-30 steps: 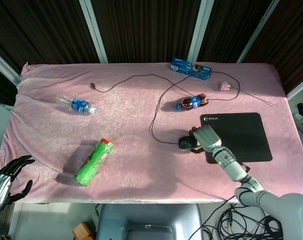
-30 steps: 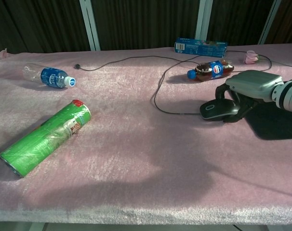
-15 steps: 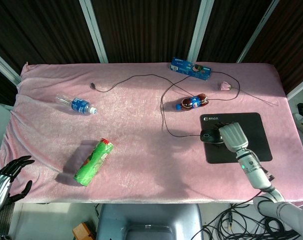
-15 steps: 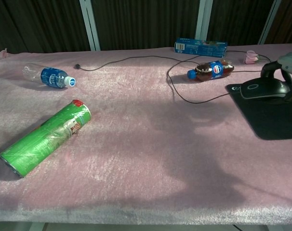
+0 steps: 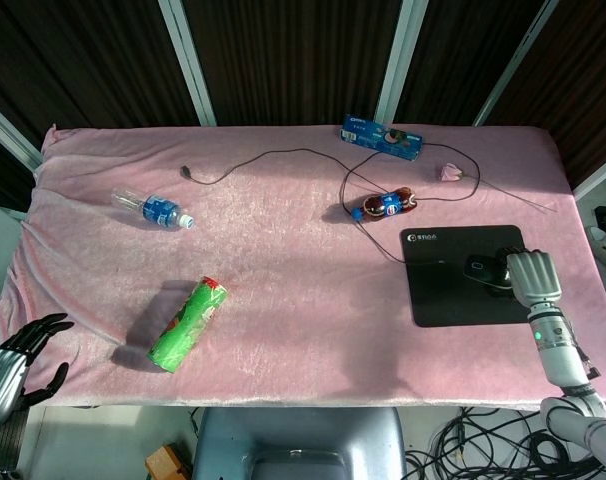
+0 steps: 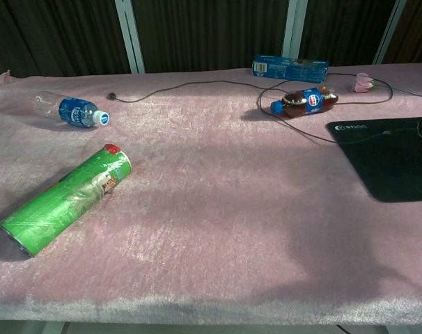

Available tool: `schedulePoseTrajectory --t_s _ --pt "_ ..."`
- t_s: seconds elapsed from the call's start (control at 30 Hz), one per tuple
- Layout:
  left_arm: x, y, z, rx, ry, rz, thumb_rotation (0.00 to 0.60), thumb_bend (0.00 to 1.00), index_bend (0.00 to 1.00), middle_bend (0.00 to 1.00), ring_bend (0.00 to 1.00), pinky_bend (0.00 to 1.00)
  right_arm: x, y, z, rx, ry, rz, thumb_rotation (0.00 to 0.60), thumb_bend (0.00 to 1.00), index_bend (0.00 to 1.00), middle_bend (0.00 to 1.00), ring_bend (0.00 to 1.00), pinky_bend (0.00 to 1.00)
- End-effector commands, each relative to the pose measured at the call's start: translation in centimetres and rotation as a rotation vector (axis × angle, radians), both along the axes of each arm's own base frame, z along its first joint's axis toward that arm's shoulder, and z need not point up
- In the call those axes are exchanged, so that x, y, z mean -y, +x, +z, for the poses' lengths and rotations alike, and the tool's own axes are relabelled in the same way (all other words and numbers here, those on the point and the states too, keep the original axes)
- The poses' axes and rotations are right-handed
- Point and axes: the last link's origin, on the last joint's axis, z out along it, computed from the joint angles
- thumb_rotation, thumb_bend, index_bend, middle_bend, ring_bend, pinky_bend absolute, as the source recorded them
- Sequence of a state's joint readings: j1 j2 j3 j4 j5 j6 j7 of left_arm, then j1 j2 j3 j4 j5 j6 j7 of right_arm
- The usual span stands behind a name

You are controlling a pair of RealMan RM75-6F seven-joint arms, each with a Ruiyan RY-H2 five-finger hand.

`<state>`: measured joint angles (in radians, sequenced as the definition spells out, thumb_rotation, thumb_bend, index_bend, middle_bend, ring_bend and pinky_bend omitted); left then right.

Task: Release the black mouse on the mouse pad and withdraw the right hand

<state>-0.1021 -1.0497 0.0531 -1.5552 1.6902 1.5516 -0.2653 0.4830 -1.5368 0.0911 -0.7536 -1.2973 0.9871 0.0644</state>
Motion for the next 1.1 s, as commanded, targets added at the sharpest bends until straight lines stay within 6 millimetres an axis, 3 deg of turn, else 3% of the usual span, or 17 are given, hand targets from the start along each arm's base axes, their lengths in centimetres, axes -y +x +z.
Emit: schedulePoseTrajectory --t_s 0.03,0.2,0.47,0.67,0.77,0.9,1.1 --pt "0.0 0.0 0.0 -0.001 -0.001 0.001 0.6 0.42 0.24 0.19 0.19 0.41 -0.2 -0.8 -1.1 0.048 0.032 -0.031 0.6 0.48 0.51 0.46 0.43 0.51" --pt "0.0 0.0 0.0 -0.001 0.002 0.004 0.6 0.42 0.24 0.19 0.2 0.41 -0.4 -1.1 -2.3 0.073 0.082 -0.028 0.6 0.48 0.39 0.35 0.31 0.39" --pt "0.1 0.0 0.2 0.003 0.005 0.005 0.6 0.42 0.24 0.19 0.2 0.41 -1.1 -0.8 -2.8 0.082 0.118 0.009 0.6 0.47 0.33 0.29 0.23 0.32" --pt "0.1 -0.1 0.2 0.006 0.007 0.007 0.6 0.42 0.24 0.19 0.2 0.41 -2.1 0.5 -1.1 0.128 0.075 0.087 0.6 0.43 0.18 0.11 0.05 0.16" --pt "0.1 -0.1 0.3 0.008 0.008 0.01 0.6 0.42 0.24 0.19 0.2 0.41 -3.3 1.4 0.2 0.18 0.034 0.126 0.6 0.41 0.07 0.03 0.0 0.14" --pt "0.0 -0.1 0.3 0.007 0.01 0.01 0.6 0.42 0.24 0.19 0.2 0.41 -5.8 2.6 1.9 0.259 -0.027 0.147 0.6 0.4 0.01 0.01 0.0 0.14" --pt "0.0 0.0 0.1 0.001 0.017 -0.003 0.6 0.42 0.24 0.2 0.2 0.41 -13.1 5.6 3.8 0.372 -0.046 0.14 0.6 0.29 0.03 0.01 0.0 0.14"
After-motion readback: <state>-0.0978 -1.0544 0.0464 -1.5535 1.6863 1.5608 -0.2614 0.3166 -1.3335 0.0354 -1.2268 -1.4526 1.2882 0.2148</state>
